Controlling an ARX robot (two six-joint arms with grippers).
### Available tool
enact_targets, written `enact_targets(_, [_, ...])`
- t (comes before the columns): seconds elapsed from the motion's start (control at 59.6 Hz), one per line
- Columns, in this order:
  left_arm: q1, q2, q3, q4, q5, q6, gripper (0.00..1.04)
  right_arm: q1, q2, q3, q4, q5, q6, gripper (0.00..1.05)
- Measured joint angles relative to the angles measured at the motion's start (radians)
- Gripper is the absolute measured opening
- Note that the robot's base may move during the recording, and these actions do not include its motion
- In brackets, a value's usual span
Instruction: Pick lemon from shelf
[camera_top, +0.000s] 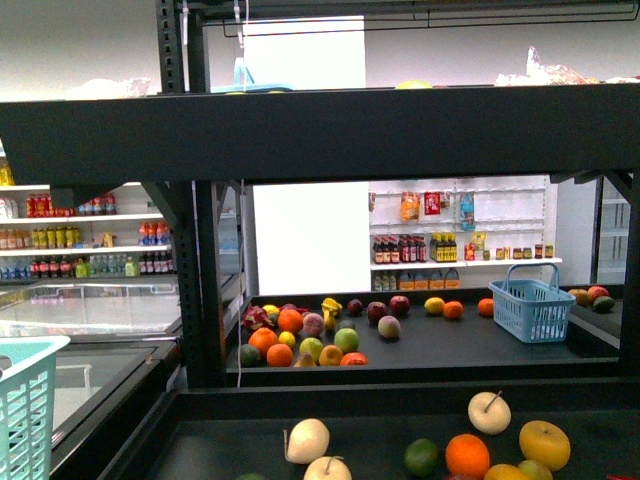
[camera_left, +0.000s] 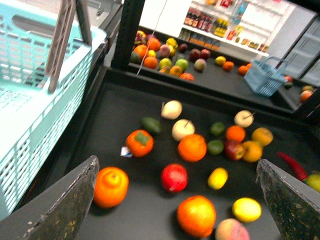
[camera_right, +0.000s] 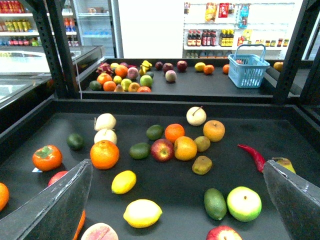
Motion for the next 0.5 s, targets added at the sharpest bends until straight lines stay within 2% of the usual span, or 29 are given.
enact_targets(0.151, [0.133,0.319,0.324,-0.007,0.135,-0.172,0.97,0.000,0.000,0.000,0.000,0.000,0.000,1.02])
enact_targets(0.252, [0.227,0.512,0.482,0.014,0.190,-0.303,0.97,0.000,0.000,0.000,0.000,0.000,0.000,1.02])
enact_targets(0.352, [0.311,0.693,0.589,0.033,0.233,-0.476,0.97,0.000,0.000,0.000,0.000,0.000,0.000,1.02])
enact_targets(0.503, [0.374,0.874,0.676,0.041,0.296,-0.668,0.97,0.000,0.000,0.000,0.000,0.000,0.000,1.02])
